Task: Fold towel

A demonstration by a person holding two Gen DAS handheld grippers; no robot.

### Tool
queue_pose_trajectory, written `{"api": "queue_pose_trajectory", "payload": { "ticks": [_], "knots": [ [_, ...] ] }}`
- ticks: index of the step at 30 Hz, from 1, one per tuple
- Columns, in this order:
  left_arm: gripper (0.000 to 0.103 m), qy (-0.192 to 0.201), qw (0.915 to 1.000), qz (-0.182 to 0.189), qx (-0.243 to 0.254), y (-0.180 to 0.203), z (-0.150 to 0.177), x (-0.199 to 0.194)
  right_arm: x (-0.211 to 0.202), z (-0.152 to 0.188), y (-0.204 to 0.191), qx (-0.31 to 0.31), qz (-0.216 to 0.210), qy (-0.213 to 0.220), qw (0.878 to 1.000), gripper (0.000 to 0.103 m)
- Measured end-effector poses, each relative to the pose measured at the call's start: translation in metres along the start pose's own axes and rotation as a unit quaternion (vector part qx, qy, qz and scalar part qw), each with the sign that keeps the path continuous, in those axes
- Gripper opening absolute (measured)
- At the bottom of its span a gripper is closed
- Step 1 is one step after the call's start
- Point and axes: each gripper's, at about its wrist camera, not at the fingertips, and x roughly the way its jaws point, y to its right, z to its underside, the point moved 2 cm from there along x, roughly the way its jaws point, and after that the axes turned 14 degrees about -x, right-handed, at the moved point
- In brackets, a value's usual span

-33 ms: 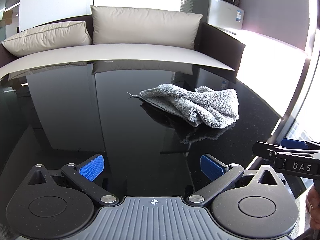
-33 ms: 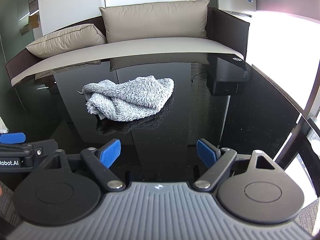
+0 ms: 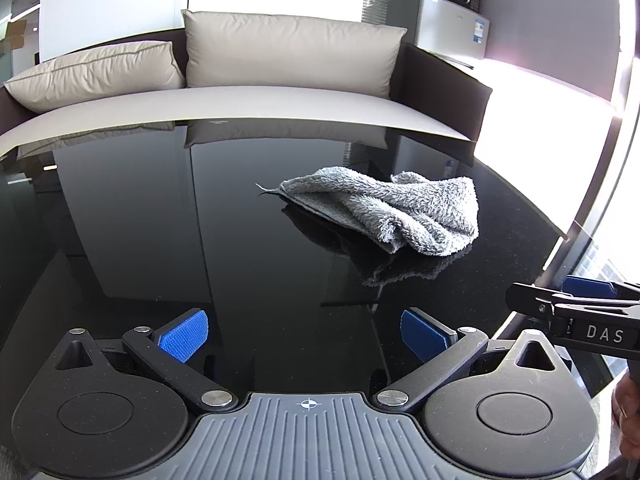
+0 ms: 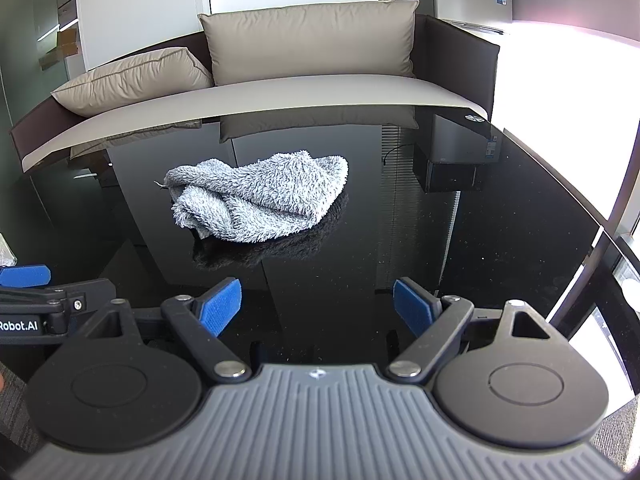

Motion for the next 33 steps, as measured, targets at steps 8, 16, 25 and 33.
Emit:
{"api": "queue_pose_trajectory", "payload": {
  "ticks": [8, 16, 25, 33],
  "knots": [
    [0.102, 0.000, 0.9999, 0.006, -0.008, -0.0026, 0.0009, -0.0032, -0.0020, 0.0001, -0.0010, 0.000, 0.004, 0.001, 1.000, 0.086],
    [0.102, -0.004, 1.0000, 0.003, -0.006, -0.0011, -0.0007, -0.0002, 0.0015, -0.0012, -0.0023, -0.002, 0.003, 0.002, 1.000, 0.086],
    [0.102, -0.003, 1.0000, 0.006, -0.005, -0.0025, -0.0003, -0.0025, 0.0024, -0.0007, -0.0041, -0.002, 0.004, 0.003, 1.000, 0.086],
    [0.102, -0.004, 1.0000, 0.005, -0.004, -0.0020, -0.0003, -0.0022, 0.0032, -0.0003, -0.0051, -0.003, 0.002, 0.001, 1.000, 0.086]
  ]
}}
